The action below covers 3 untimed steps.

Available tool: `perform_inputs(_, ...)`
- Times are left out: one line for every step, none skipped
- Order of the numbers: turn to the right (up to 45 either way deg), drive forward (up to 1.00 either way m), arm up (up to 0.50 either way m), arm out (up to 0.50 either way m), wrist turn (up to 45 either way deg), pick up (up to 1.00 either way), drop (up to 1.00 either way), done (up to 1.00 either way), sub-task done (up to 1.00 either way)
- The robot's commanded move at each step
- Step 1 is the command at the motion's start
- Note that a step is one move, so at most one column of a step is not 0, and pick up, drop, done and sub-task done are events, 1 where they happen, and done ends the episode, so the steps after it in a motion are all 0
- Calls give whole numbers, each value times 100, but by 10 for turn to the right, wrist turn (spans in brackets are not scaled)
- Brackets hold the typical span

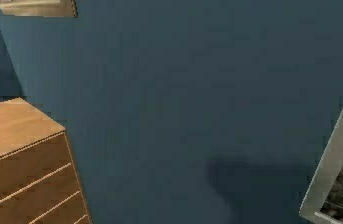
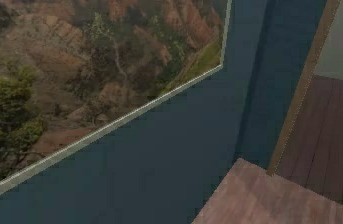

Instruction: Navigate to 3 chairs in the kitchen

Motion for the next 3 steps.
perform_inputs(450,0,0,0,0,0,0,0,0)
perform_inputs(450,0,0,0,0,0,0,0,0)
perform_inputs(450,0,0,0,0,0,0,0,0)
